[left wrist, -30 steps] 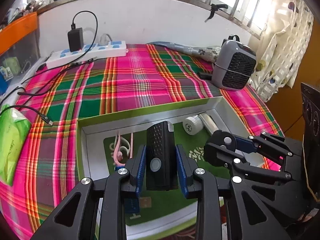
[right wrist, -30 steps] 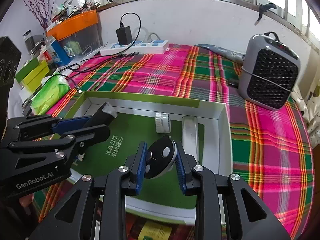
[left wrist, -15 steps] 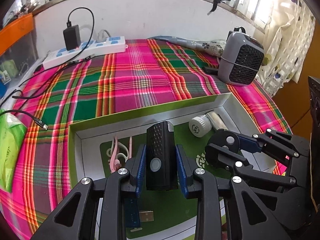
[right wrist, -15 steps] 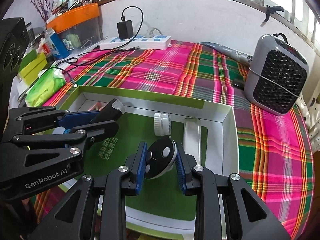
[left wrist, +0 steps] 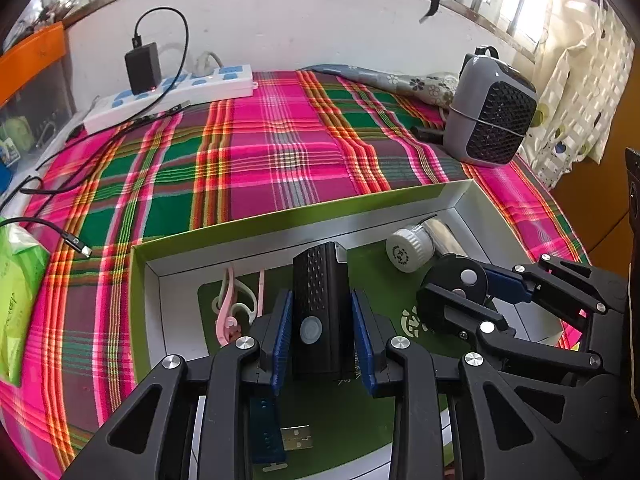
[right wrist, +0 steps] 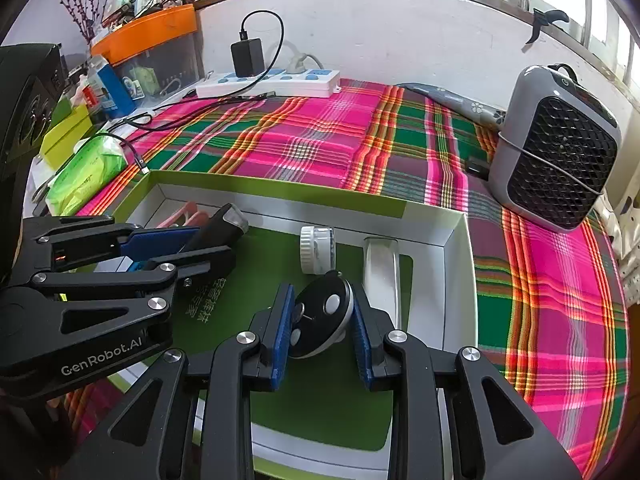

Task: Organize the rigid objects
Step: 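Lower the black speaker and black disc into the box and open both grippers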

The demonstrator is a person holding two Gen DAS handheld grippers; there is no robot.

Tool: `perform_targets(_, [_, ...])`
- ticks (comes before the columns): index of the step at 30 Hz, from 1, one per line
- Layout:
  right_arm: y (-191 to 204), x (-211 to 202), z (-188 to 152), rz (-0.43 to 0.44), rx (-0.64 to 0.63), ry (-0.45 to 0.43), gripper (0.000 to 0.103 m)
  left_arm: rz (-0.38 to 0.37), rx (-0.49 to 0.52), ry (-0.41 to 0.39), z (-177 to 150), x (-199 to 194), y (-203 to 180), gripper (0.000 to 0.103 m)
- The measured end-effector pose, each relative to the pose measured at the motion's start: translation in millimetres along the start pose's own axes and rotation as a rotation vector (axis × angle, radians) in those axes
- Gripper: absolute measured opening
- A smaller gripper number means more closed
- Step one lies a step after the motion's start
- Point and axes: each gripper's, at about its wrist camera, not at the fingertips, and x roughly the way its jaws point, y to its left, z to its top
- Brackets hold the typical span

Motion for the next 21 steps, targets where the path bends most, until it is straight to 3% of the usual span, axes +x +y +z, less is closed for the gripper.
perform_targets(21, [2.6,-0.5,-1.1,0.004,-0.004,0.001,0.029,-0.002,-0.014,0.013,-1.3,2.0,1.6,0.032])
